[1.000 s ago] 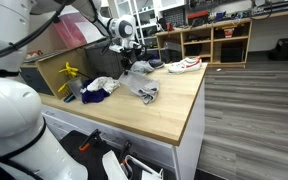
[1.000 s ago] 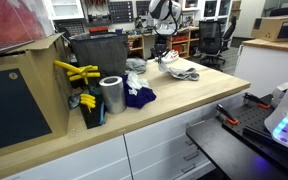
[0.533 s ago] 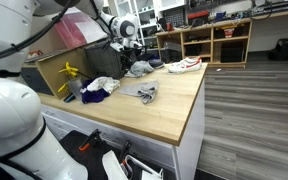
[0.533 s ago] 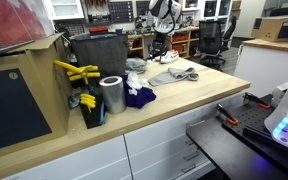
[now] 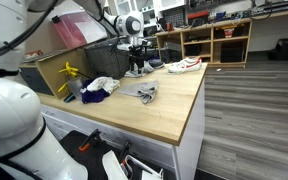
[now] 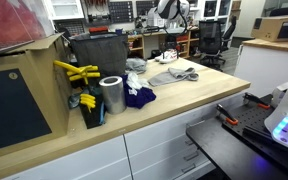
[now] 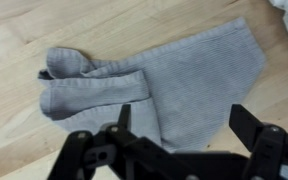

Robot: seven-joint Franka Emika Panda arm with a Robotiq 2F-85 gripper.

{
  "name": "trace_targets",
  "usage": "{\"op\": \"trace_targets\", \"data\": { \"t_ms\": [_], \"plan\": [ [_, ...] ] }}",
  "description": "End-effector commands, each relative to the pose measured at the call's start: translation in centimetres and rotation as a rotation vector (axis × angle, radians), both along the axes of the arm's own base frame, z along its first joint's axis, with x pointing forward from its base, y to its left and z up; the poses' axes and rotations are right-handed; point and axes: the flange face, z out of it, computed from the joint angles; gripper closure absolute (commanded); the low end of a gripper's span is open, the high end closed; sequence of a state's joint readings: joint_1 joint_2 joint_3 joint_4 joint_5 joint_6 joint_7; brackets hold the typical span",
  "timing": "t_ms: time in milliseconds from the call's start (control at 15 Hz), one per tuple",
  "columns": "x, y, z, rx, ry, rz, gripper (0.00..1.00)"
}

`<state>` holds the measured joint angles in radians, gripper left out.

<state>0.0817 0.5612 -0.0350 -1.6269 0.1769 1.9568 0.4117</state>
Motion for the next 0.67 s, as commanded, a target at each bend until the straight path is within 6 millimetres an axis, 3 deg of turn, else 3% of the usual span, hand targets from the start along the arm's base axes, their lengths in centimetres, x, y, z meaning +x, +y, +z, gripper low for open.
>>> {"op": "trace_targets", "data": {
  "t_ms": [0, 600],
  "plan": [
    [-3.3, -2.0, 0.5, -0.084, 0.019, 0.088, 0.00],
    [-7.4, -6.4, -2.4, -0.153, 0.000, 0.171, 0.00]
  ]
}}
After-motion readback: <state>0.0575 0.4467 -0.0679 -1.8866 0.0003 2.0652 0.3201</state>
